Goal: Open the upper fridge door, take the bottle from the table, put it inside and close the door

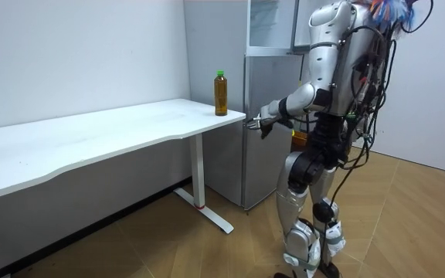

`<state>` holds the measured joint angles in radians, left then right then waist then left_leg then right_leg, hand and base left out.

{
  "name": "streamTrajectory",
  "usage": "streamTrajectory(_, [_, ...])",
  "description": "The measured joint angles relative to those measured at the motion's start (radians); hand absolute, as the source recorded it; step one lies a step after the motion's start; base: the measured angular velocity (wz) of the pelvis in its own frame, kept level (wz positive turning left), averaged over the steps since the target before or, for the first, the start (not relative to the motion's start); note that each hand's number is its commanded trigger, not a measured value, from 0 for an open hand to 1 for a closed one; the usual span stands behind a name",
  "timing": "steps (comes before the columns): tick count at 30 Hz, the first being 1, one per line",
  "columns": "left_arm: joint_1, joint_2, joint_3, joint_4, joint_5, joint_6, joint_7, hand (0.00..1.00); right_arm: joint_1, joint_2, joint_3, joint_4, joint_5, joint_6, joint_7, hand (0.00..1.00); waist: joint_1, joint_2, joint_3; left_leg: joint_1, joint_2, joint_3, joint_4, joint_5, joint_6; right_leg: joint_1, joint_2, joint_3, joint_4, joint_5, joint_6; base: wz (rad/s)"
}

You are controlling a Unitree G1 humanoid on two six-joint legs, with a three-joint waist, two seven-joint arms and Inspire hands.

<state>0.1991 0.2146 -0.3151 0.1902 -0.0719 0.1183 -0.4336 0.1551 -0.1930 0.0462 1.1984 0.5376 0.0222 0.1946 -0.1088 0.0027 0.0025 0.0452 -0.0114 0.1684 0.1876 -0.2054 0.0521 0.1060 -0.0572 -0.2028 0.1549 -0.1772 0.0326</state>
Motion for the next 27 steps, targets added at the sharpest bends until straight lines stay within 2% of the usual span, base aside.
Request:
streamTrajectory(2, [0.016,-0.005,0.005,0.064,0.04,-0.015,0.033,0.0,0.0,0.0,-0.001,0.0,-0.012,-0.002,-0.001,0.0,0.008,0.001,-0.0004,-0.001,0.0,-0.001,0.0,0.0,-0.001,0.003,0.001,0.0,0.0,0.0,-0.001,0.0])
streamTrajectory(4, [0.04,-0.01,0.032,0.171,0.101,-0.048,0.071,0.0,0.0,-0.001,0.0,-0.003,-0.031,-0.009,0.0,0.0,0.013,0.0,0.0001,0.005,0.0,-0.005,0.0,0.001,-0.002,0.012,0.001,-0.001,-0.001,0.001,-0.001,0.04])
streamTrajectory(6, [0.042,-0.012,0.042,0.259,0.114,-0.056,0.106,0.0,0.0,-0.001,0.002,-0.003,-0.031,-0.012,0.0,0.0,0.023,-0.001,0.001,0.011,0.0,-0.007,0.0,0.001,-0.002,0.015,0.001,-0.003,-0.001,0.001,-0.001,0.0])
streamTrajectory(8, [0.06,-0.016,0.064,0.296,0.12,-0.061,0.134,0.0,0.001,0.0,0.003,-0.003,-0.031,-0.016,0.0,0.0,0.032,-0.002,0.0013,0.012,0.0,-0.008,0.001,0.001,-0.001,0.015,0.001,-0.005,-0.001,0.001,-0.001,0.02])
streamTrajectory(12, [0.076,-0.046,0.149,0.427,0.144,-0.13,0.191,0.0,-0.011,0.003,-0.002,0.0,-0.08,-0.021,-0.008,0.0,0.042,-0.005,0.0013,0.013,-0.001,-0.012,0.003,0.001,-0.002,0.017,-0.001,-0.019,-0.002,0.001,-0.001,0.02])
streamTrajectory(13, [0.077,-0.057,0.182,0.475,0.145,-0.14,0.209,0.0,-0.015,0.003,-0.002,0.0,-0.094,-0.022,-0.008,0.0,0.044,-0.006,0.0012,0.013,-0.001,-0.01,0.003,0.002,-0.002,0.016,-0.001,-0.022,-0.003,0.0,-0.001,-0.04])
streamTrajectory(17, [0.078,-0.069,0.249,0.58,0.141,-0.161,0.239,0.0,-0.015,0.003,-0.009,0.002,-0.11,-0.022,-0.008,0.0,0.064,-0.012,0.0008,0.013,-0.003,-0.009,0.004,0.002,-0.002,0.011,-0.007,-0.034,-0.005,-0.008,-0.005,0.01])
streamTrajectory(19, [0.077,-0.083,0.298,0.65,0.137,-0.189,0.263,0.0,-0.016,0.006,-0.008,0.007,-0.11,-0.023,-0.008,0.0,0.076,-0.013,-0.001,0.019,-0.004,-0.01,0.003,0.003,-0.002,0.019,-0.007,-0.035,-0.004,-0.008,-0.005,0.03])
streamTrajectory(24, [0.073,-0.112,0.357,0.729,0.094,-0.233,0.307,0.0,-0.015,0.008,-0.009,0.017,-0.116,-0.038,-0.01,0.0,0.091,-0.014,-0.0011,0.018,-0.007,-0.025,0.003,0.003,-0.002,0.028,-0.01,-0.062,-0.007,-0.012,-0.002,0.11])
streamTrajectory(27, [0.064,-0.12,0.379,0.78,0.06,-0.239,0.317,0.0,-0.013,0.014,-0.012,0.028,-0.115,-0.046,-0.013,0.0,0.092,-0.015,-0.0034,0.02,-0.011,-0.037,0.003,0.003,-0.003,0.039,-0.011,-0.075,-0.019,-0.014,-0.002,0.13])
